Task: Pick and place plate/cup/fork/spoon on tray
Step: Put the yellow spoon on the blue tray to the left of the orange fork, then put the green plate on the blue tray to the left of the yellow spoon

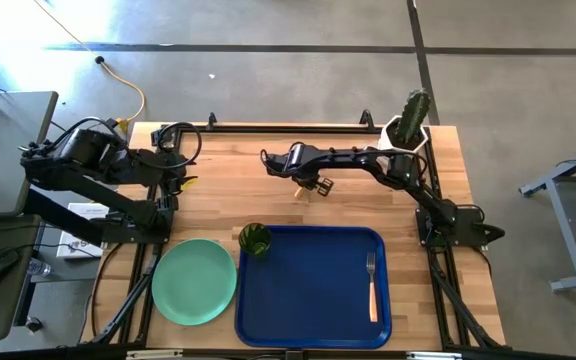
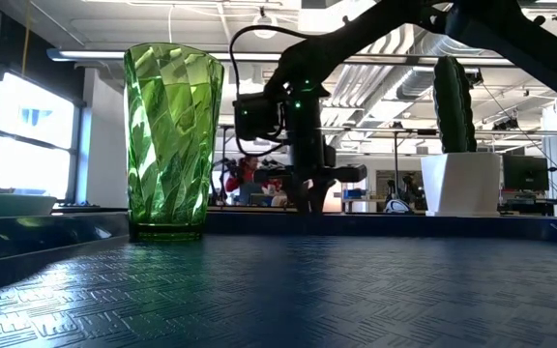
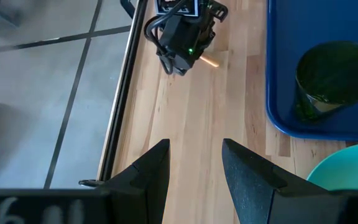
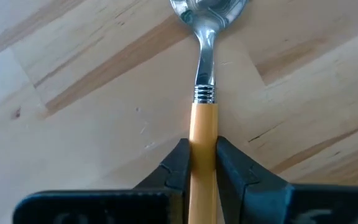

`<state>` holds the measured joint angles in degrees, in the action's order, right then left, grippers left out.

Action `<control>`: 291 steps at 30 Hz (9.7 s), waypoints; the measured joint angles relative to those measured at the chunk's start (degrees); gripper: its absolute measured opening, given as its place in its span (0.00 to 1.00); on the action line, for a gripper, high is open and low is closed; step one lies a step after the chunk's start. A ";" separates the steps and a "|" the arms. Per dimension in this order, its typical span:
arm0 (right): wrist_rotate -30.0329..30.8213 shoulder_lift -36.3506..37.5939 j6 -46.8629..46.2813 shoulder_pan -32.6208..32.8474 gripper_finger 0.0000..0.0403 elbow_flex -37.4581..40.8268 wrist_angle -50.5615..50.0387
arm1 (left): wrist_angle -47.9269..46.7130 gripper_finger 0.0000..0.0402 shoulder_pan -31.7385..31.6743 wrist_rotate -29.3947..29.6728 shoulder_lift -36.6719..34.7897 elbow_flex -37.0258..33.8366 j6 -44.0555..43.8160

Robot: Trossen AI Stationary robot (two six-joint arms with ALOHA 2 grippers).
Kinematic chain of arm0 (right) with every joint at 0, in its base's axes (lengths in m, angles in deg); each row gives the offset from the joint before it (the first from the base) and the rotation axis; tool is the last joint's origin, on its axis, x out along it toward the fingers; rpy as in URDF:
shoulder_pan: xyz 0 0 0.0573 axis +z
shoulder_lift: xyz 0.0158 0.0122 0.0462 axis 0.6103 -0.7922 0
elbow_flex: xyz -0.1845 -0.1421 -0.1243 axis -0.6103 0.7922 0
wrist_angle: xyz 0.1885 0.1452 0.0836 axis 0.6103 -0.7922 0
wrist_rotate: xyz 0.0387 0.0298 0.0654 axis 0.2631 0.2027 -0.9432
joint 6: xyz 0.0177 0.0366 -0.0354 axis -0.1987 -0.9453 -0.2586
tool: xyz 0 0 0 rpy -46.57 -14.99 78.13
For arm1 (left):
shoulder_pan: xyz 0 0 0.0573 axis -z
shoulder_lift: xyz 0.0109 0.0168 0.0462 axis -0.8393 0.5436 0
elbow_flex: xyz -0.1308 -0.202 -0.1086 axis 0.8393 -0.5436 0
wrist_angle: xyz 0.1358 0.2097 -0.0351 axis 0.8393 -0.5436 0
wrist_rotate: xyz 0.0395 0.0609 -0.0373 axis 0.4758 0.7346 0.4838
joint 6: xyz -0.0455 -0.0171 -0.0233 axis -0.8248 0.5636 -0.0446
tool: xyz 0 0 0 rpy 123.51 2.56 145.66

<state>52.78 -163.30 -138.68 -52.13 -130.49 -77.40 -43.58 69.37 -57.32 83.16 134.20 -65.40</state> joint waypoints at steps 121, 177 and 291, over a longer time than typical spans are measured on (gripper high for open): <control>4.72 34.54 -24.54 48.07 0.05 21.64 -25.79 | 0.07 0.34 0.02 -0.87 2.33 0.02 -9.07; -11.60 16.57 -29.12 57.07 0.05 22.56 -2.25 | 0.28 0.34 0.00 -0.44 6.75 0.02 -10.45; 14.13 20.65 -7.13 47.20 0.31 -0.76 -26.38 | -7.15 0.47 0.00 -7.12 6.75 0.01 -20.21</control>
<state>66.91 -142.65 -145.81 -4.94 -131.26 -103.78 -50.73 69.37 -64.44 89.92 134.21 -85.61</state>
